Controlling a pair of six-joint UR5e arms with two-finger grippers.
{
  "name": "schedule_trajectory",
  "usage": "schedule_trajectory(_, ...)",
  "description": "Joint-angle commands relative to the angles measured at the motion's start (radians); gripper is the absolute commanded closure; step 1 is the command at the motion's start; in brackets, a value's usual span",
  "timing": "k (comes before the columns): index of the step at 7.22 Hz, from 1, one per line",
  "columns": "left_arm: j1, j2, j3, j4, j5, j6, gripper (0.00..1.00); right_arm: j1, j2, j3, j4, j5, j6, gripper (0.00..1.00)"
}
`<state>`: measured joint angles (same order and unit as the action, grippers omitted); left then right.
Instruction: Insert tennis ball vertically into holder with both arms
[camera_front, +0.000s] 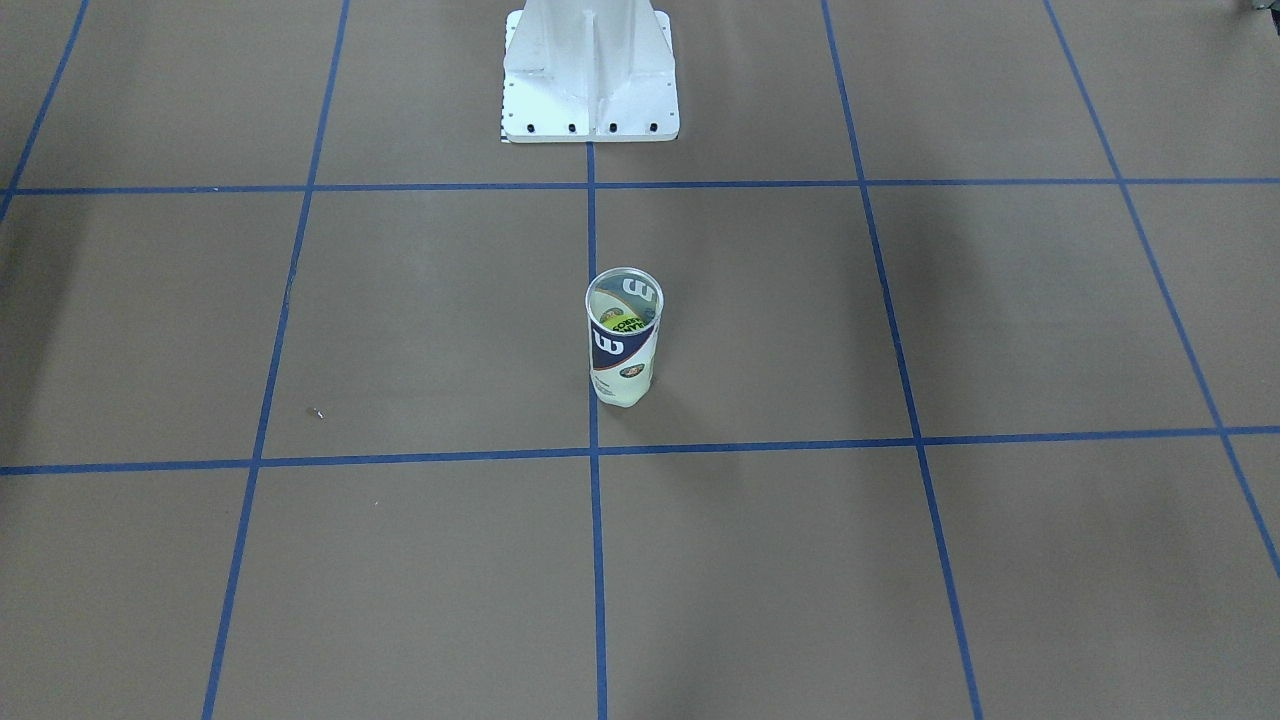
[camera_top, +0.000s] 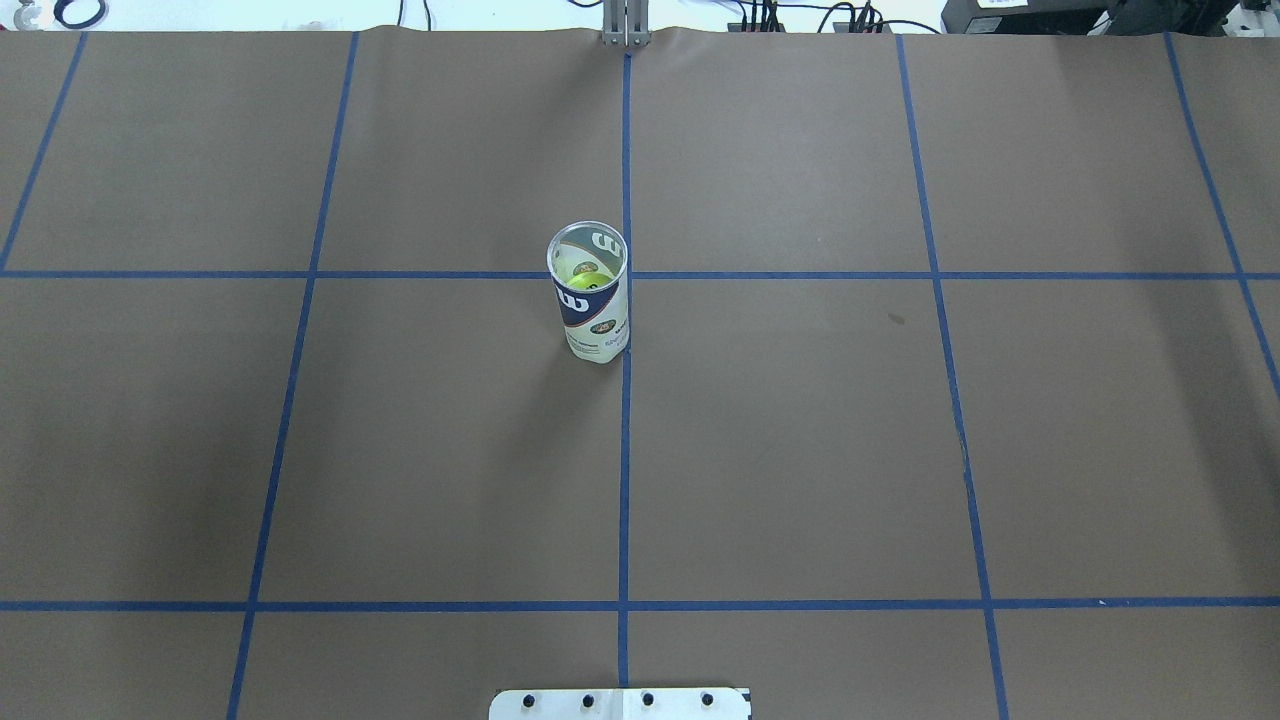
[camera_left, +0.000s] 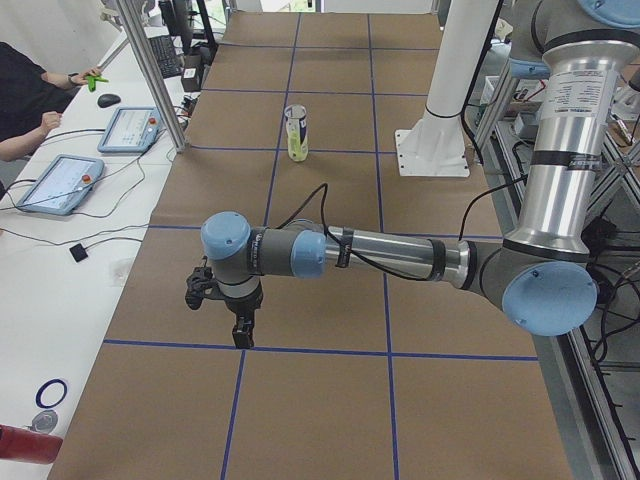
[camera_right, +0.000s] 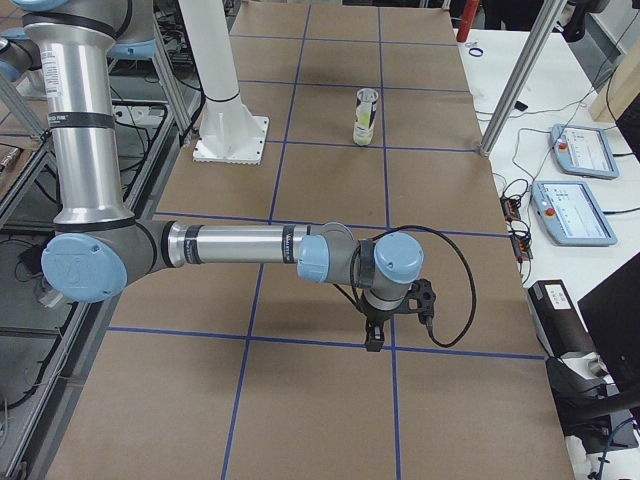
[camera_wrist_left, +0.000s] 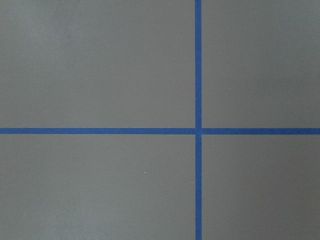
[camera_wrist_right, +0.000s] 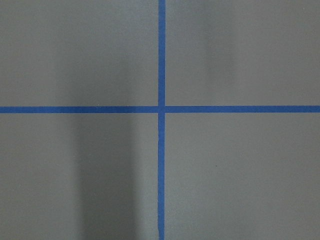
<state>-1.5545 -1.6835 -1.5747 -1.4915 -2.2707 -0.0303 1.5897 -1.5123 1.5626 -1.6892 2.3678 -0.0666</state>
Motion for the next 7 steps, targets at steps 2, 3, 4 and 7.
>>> schedule_trajectory(2, -0.001, 0.002, 0.001, 0.000, -0.003, 0.003, 0.00, 0.001, 0.000, -0.001, 0.003, 0.001, -0.002, 0.01)
schedule_trajectory(3, -0.001, 0.017, 0.001, -0.004, -0.006, 0.009, 0.00, 0.001, 0.001, -0.001, 0.003, 0.001, -0.002, 0.01)
schedule_trajectory(4, -0.001, 0.034, -0.002, -0.009, -0.038, 0.009, 0.00, 0.001, 0.001, -0.001, 0.003, -0.001, 0.001, 0.01)
schedule_trajectory(7, -0.001, 0.039, 0.001, -0.009, -0.075, 0.010, 0.00, 0.001, 0.007, 0.001, 0.003, -0.001, 0.004, 0.01)
